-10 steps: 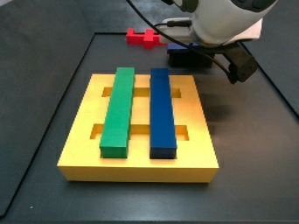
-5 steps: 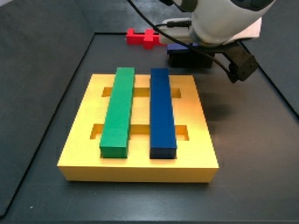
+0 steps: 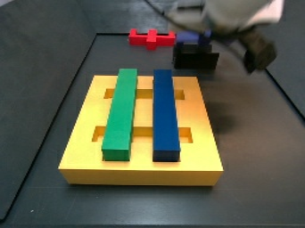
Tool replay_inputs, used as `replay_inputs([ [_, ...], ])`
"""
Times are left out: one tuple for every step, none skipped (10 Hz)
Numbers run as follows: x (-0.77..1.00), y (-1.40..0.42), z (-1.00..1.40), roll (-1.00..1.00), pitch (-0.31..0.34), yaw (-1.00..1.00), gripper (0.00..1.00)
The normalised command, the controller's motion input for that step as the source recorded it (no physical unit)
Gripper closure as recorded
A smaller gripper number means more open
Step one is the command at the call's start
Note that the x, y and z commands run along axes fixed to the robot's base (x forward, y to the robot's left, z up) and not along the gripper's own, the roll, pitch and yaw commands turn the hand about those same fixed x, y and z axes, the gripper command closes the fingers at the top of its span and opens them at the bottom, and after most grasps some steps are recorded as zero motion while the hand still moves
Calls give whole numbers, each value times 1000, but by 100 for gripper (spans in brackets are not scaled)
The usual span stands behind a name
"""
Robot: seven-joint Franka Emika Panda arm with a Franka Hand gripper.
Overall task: Pick up the purple object. Move up. Place the purple object on the fixture. Regrasp the purple object. Move to above the board. Insert the purple object.
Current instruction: Move to above the board.
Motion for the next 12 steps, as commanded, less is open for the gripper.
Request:
replay_inputs([
  [-70, 24, 1400, -10, 29, 2, 100],
  [-65, 32, 1400, 14, 23, 20, 100],
  [-48, 13, 1400, 13, 46, 14, 100],
  [-50, 11, 1400, 15, 44, 16, 100],
  [-30, 14, 952, -11, 37, 19, 100],
  [-19, 2, 697, -9, 41, 23, 100],
  [10, -19, 270, -6, 53, 29, 100],
  [13, -15, 178, -11, 64, 28, 100],
  [-1024, -1400, 267, -1000, 171, -69, 100],
  [-1048, -1400, 284, -1000, 166, -68, 100],
  [-1119, -1400, 300, -1000, 151, -52, 100],
  [-1145, -1400, 277, -1000, 151, -39, 100],
])
